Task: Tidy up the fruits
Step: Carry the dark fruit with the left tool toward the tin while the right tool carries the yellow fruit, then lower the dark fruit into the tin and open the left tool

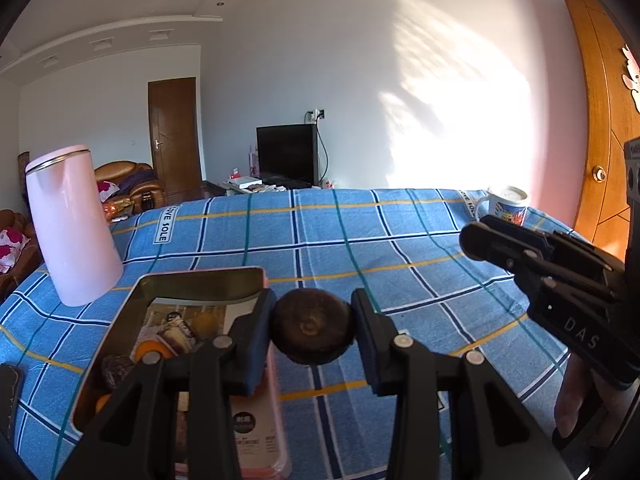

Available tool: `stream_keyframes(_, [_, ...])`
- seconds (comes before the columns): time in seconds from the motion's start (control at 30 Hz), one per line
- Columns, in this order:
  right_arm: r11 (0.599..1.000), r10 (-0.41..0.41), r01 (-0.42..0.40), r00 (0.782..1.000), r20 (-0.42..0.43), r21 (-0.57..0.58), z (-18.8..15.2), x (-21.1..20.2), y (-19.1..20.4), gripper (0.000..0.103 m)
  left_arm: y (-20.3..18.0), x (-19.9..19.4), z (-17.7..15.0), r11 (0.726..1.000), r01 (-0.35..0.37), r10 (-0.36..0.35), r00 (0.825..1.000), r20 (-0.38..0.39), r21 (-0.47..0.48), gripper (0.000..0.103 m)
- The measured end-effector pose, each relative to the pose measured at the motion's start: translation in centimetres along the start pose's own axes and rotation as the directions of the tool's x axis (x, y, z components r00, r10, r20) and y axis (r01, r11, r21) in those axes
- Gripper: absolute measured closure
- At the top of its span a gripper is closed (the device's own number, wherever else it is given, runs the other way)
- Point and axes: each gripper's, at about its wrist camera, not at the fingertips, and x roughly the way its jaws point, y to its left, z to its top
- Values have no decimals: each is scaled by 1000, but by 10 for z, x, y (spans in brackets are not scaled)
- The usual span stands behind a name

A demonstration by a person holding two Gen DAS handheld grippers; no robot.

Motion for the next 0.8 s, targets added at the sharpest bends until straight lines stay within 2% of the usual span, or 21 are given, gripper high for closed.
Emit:
stream_keyframes(0.23, [998, 63, -63, 998, 23, -25, 10, -1, 27, 77, 37, -11, -15, 998, -17, 12, 996, -93, -58, 63])
stream_keyframes(0.37, [994, 103, -103, 995, 12, -36, 12, 6, 42, 77, 49, -12, -20, 996, -42, 33, 992, -119, -73, 63])
stream_keyframes(0.6, [983, 183, -184, 983, -28, -31, 19, 23, 64, 77, 58, -13, -26, 995, -33, 18, 988, -152, -94, 63])
stream_keyframes(0.8, [976, 207, -210, 977, -49, -65, 23, 29, 85, 77, 57, -8, -27, 995, -19, 1, 984, -179, -94, 63])
